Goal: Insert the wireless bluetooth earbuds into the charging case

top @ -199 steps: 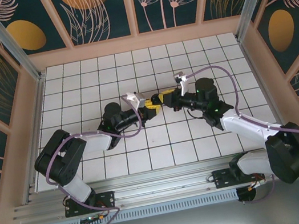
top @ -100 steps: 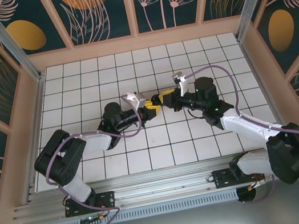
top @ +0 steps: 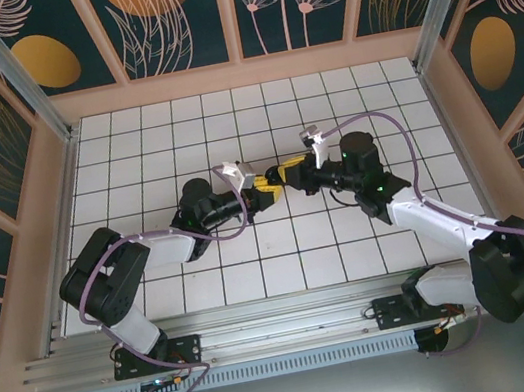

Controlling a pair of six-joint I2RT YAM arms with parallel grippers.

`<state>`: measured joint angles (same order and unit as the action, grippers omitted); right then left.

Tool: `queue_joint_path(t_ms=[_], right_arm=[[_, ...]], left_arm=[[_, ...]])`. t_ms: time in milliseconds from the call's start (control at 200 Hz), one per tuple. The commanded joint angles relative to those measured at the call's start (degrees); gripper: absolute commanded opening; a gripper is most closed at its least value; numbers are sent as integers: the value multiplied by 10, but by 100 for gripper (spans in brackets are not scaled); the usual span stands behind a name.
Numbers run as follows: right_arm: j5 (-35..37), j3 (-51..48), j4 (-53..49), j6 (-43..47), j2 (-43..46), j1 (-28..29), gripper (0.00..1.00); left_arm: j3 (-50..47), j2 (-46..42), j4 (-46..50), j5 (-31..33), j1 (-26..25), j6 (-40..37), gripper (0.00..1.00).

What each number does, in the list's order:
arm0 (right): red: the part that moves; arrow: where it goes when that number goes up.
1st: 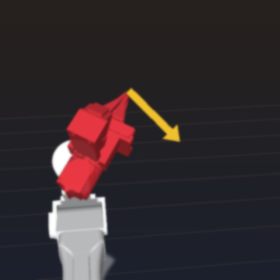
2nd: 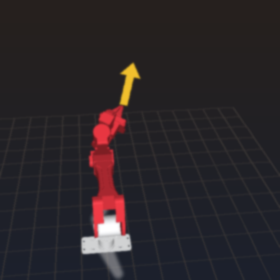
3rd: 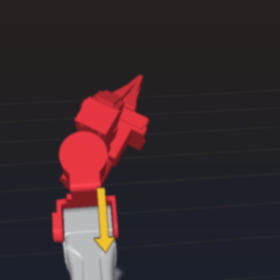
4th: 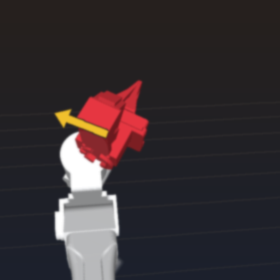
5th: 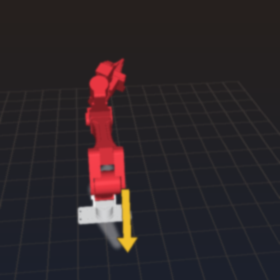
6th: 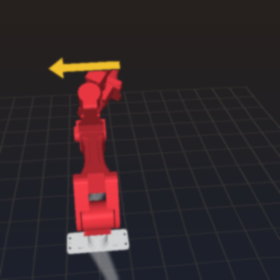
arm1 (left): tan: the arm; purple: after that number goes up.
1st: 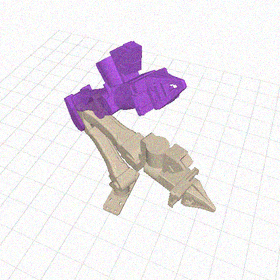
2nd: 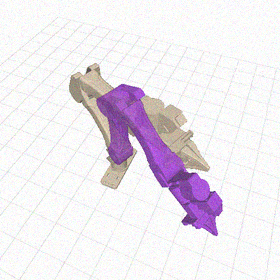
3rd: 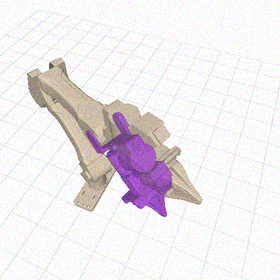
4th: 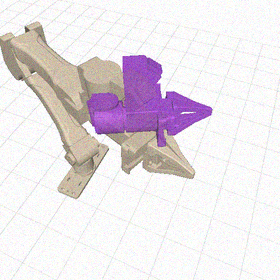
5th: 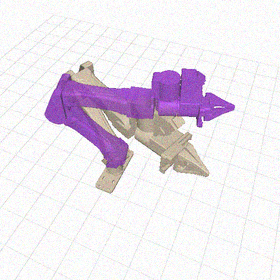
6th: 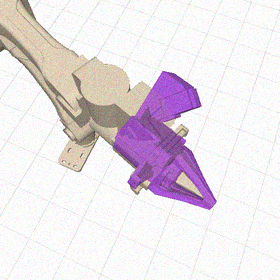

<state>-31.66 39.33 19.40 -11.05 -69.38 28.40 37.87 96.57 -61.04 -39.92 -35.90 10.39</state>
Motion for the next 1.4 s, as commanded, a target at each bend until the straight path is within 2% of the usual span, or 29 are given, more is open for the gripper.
queue_joint_path(t_ms=[0,991,1396], right_arm=[[-28,11,-38,29,-5,-2,21],[-120,35,-142,163,6,-46,21],[-107,30,-142,162,22,-56,30]], left_arm=[[23,-27,-37,-43,-4,0,13],[34,-38,-31,-116,-6,-4,13],[38,-39,-25,-115,-5,-12,13]])
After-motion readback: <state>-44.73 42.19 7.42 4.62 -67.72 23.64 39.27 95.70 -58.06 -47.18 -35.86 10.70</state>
